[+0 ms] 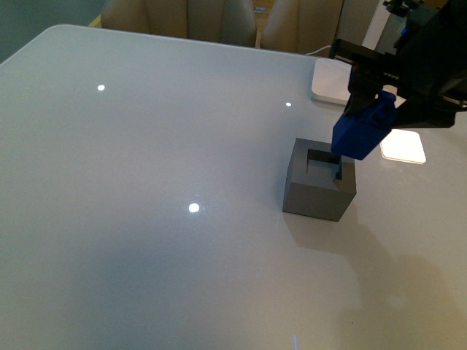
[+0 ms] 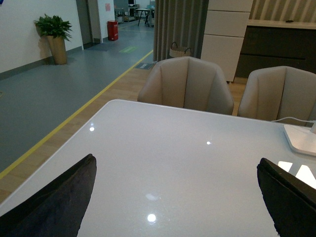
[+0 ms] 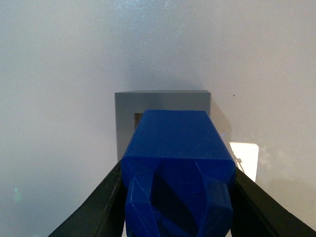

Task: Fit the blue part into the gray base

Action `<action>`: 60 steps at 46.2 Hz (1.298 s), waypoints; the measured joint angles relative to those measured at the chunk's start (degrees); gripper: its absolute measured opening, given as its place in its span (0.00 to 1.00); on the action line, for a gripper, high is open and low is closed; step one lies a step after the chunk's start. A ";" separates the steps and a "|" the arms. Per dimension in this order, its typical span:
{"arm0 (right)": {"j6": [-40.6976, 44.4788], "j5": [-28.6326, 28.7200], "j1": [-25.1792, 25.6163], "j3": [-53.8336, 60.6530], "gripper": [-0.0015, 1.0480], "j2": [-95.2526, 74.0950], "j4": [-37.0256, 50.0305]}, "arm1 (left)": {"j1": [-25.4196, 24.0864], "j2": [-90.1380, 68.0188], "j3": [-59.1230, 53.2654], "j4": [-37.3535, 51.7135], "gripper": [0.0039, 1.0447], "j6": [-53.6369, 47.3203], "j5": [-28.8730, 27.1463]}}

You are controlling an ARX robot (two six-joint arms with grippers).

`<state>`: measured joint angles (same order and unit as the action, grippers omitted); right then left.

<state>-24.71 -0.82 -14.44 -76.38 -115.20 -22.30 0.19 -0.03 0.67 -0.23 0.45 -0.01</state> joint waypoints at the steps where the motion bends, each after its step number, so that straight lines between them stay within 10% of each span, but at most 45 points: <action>1: -0.22 0.00 -0.33 -0.52 0.43 -0.50 -0.09 | 0.00 0.00 0.00 0.00 0.93 0.00 0.00; 60: -2.73 -0.79 -2.34 -4.57 0.43 -7.80 -2.12 | 0.00 0.00 0.00 0.00 0.93 0.00 0.00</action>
<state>-27.44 -1.61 -16.78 -80.95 -123.00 -24.43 0.19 -0.03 0.67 -0.23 0.45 -0.01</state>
